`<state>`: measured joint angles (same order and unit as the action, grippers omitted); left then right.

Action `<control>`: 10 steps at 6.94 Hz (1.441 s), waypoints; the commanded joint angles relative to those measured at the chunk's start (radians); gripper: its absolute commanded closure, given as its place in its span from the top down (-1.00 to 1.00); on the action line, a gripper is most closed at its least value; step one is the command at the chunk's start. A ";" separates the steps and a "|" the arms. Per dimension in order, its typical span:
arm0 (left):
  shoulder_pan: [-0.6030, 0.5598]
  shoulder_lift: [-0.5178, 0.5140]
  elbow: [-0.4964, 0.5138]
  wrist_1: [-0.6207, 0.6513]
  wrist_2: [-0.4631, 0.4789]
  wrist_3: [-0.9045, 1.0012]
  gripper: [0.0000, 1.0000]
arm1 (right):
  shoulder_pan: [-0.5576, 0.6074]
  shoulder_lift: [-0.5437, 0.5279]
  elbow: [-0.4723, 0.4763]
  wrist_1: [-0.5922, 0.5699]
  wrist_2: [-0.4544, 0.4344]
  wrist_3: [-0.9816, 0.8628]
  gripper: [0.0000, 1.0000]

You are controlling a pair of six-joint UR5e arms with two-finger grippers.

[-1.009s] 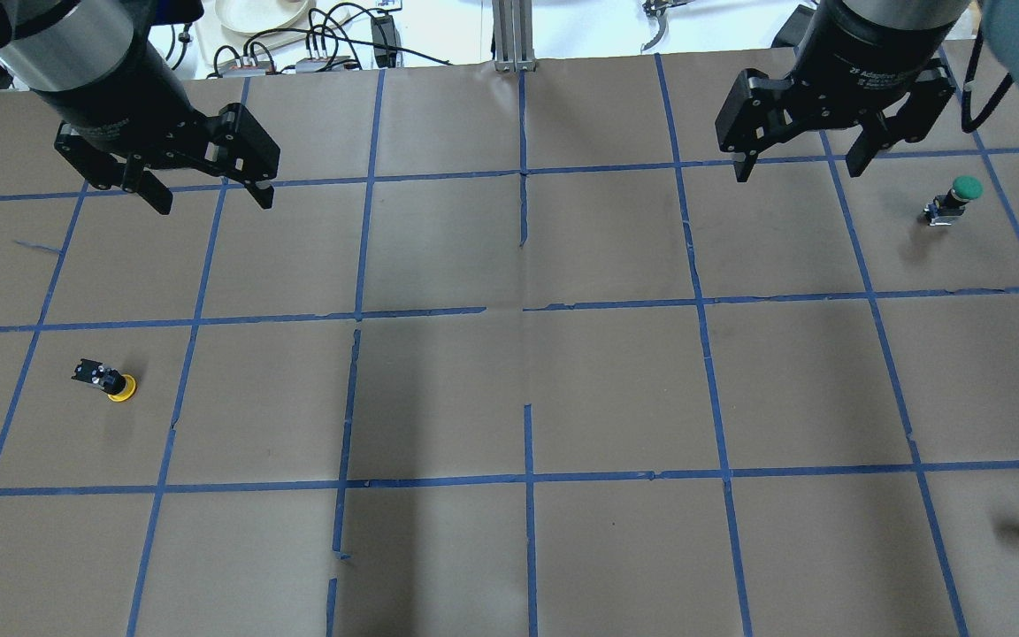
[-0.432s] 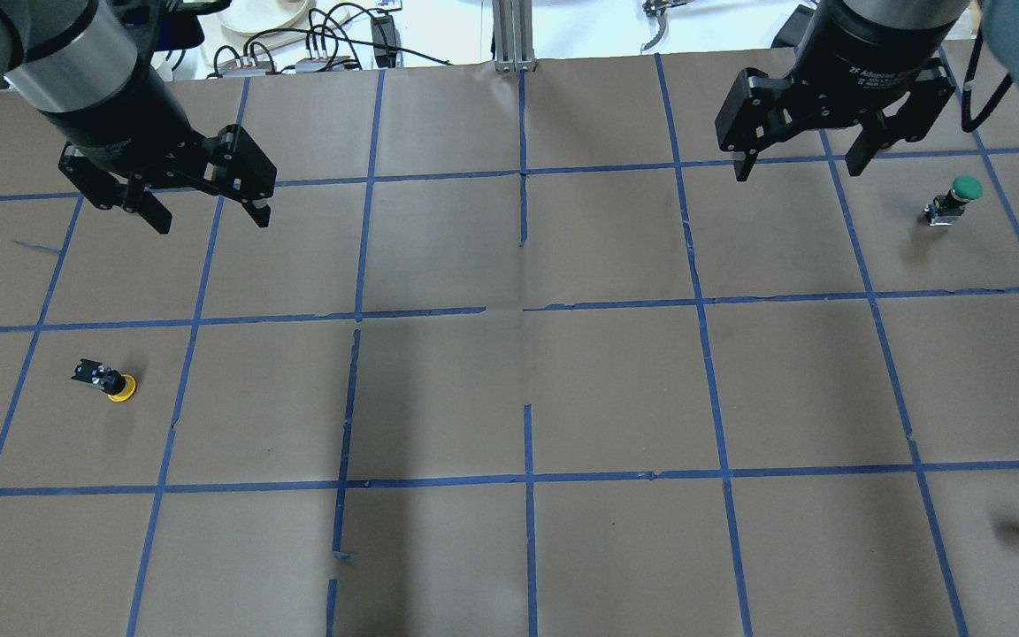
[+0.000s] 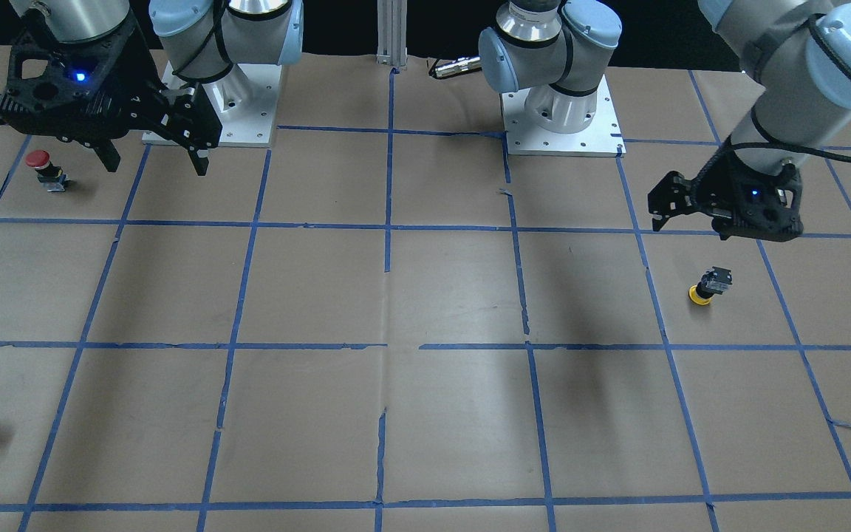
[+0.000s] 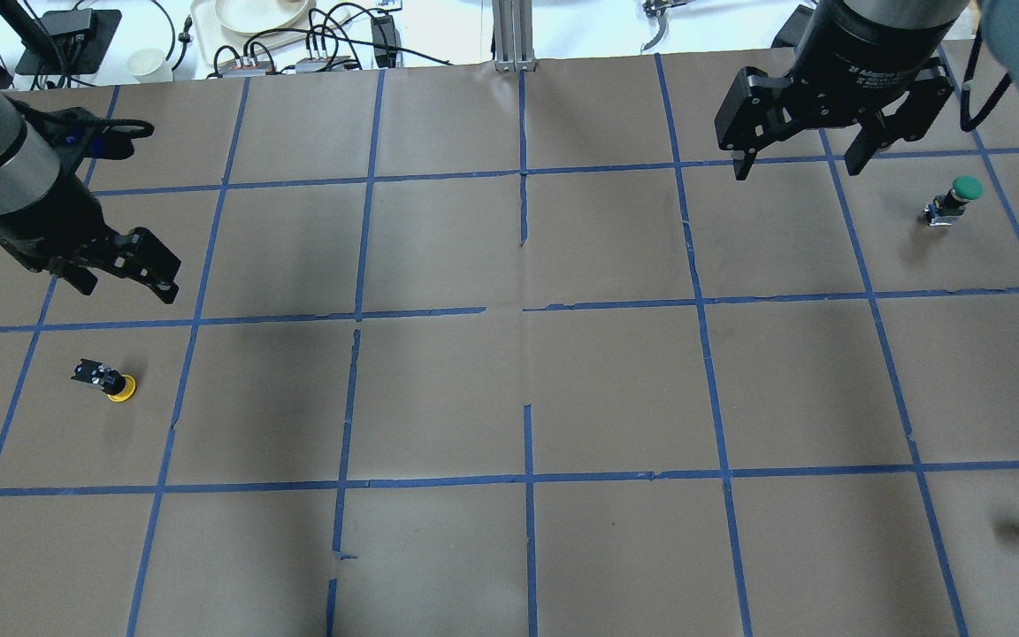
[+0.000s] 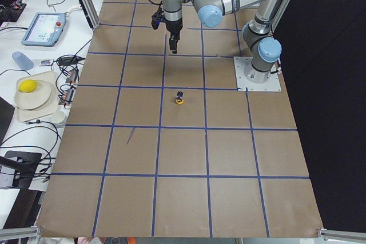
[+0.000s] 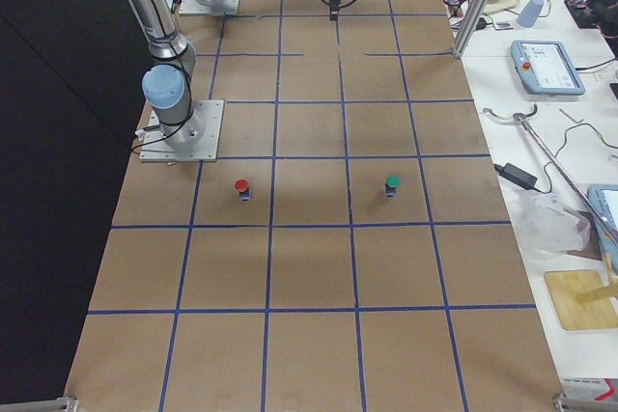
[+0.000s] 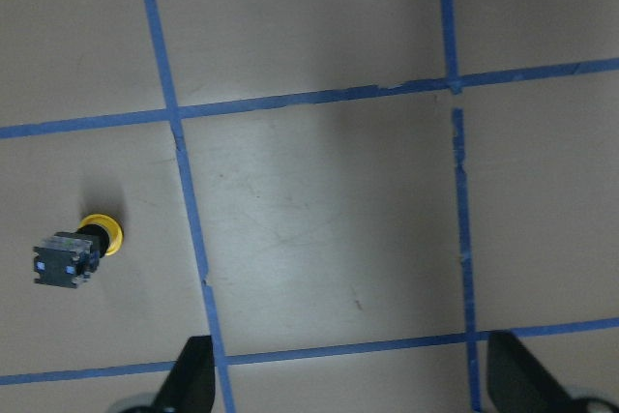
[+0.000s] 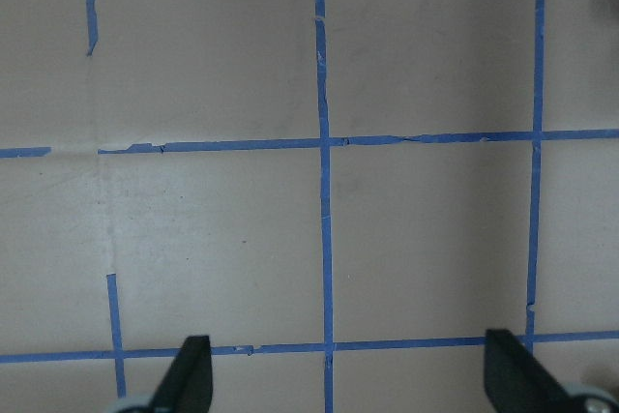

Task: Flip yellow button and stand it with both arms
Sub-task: 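Lower the left gripper onto the lying yellow button and grasp its base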

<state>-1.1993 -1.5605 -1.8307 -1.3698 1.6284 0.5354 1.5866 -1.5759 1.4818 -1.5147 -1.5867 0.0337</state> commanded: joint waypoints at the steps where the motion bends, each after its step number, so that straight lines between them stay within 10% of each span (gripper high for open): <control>1: 0.187 -0.041 -0.091 0.175 -0.001 0.246 0.99 | 0.000 -0.001 0.000 0.001 0.001 0.000 0.99; 10: 0.259 -0.243 -0.197 0.449 -0.004 0.422 0.97 | -0.002 0.000 0.000 -0.001 -0.002 0.000 0.99</control>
<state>-0.9407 -1.8001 -2.0266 -0.9312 1.6231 0.9541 1.5853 -1.5754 1.4818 -1.5168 -1.5881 0.0338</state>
